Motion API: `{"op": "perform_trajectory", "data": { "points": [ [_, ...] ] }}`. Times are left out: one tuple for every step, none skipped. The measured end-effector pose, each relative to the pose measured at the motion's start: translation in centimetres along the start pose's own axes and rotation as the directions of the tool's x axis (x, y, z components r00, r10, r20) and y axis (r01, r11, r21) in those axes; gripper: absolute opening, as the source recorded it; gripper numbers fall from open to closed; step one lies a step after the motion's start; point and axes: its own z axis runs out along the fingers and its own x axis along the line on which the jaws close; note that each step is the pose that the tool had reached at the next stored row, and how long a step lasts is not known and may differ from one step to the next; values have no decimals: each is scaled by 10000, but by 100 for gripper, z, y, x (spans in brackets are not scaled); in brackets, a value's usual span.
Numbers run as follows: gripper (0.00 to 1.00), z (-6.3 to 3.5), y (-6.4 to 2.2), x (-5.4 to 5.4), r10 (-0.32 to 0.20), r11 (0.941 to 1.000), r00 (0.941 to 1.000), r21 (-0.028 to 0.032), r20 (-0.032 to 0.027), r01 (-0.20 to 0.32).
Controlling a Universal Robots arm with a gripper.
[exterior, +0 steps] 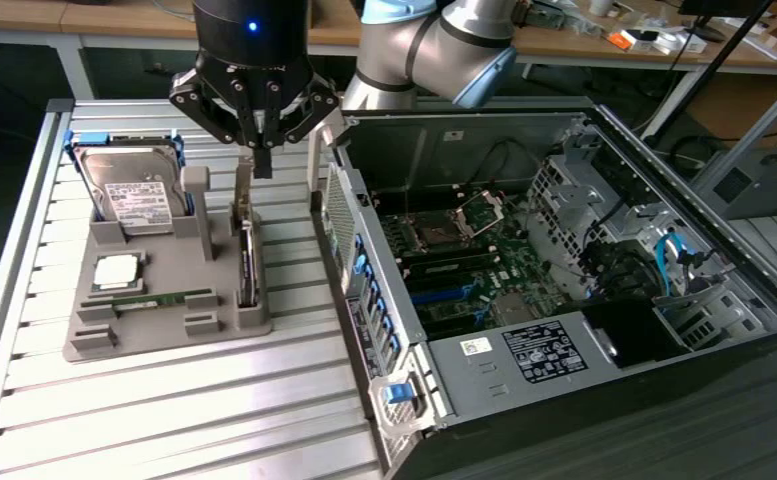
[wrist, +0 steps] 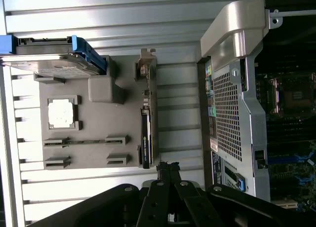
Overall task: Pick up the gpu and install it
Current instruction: 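Pick up the gpu and move the gpu toward the slot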
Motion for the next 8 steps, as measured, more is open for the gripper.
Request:
{"op": "perform_trajectory", "data": {
  "points": [
    [11,0,0,0,0,10000,10000,0,0,0],
    [11,0,0,0,0,10000,10000,0,0,0],
    [11,0,0,0,0,10000,10000,0,0,0],
    [17,0,0,0,0,10000,10000,0,0,0],
    [24,0,0,0,0,10000,10000,0,0,0],
    [24,0,0,0,0,10000,10000,0,0,0],
    [29,0,0,0,0,10000,10000,0,0,0],
    [36,0,0,0,0,10000,10000,0,0,0]
  ]
}}
